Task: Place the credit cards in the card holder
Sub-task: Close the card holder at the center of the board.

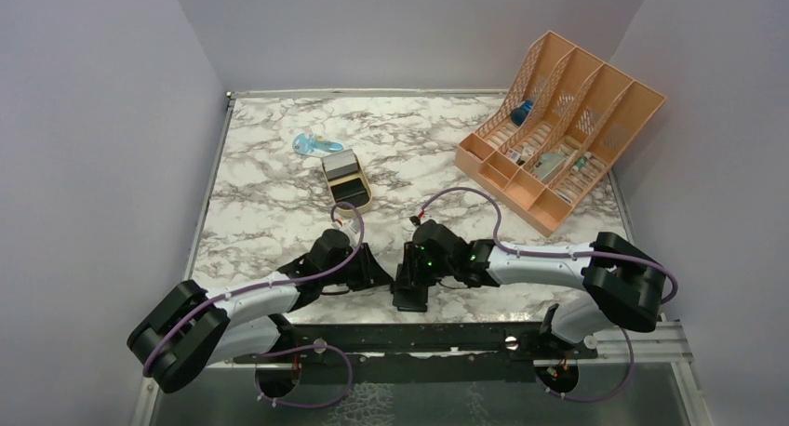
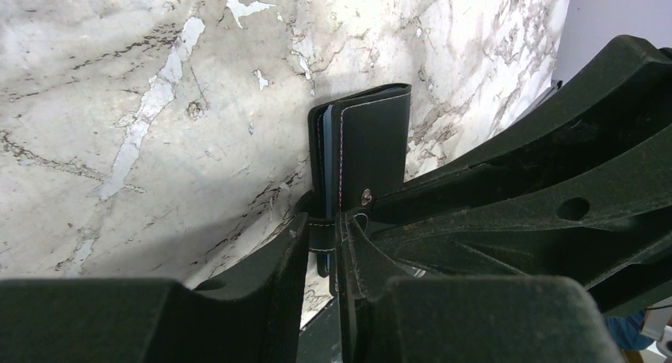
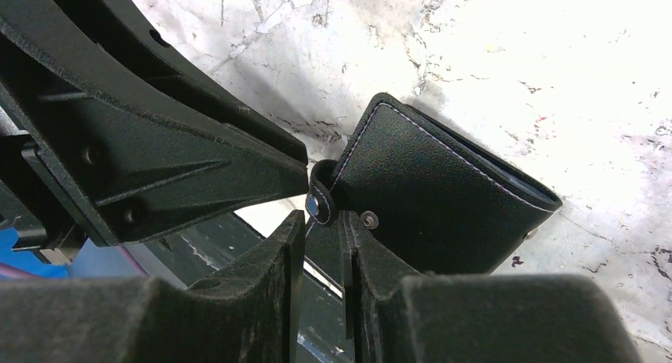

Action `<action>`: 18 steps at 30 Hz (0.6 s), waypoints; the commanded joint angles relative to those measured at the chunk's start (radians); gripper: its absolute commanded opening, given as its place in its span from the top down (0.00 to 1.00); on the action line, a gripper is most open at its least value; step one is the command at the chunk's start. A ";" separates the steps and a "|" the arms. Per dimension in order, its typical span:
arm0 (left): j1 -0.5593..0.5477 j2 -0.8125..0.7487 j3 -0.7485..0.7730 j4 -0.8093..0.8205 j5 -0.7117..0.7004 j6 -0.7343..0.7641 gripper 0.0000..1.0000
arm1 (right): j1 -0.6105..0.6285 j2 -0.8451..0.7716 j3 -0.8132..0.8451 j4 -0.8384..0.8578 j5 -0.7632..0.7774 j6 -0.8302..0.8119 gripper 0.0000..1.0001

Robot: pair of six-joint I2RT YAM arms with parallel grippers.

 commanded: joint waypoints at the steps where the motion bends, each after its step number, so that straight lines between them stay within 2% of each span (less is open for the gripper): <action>1: 0.000 -0.020 -0.014 0.022 -0.017 -0.006 0.79 | 0.003 0.005 -0.017 0.030 0.010 0.011 0.78; 18: 0.000 -0.021 -0.017 0.021 -0.018 -0.006 0.79 | 0.002 0.019 -0.028 0.072 -0.015 0.016 0.80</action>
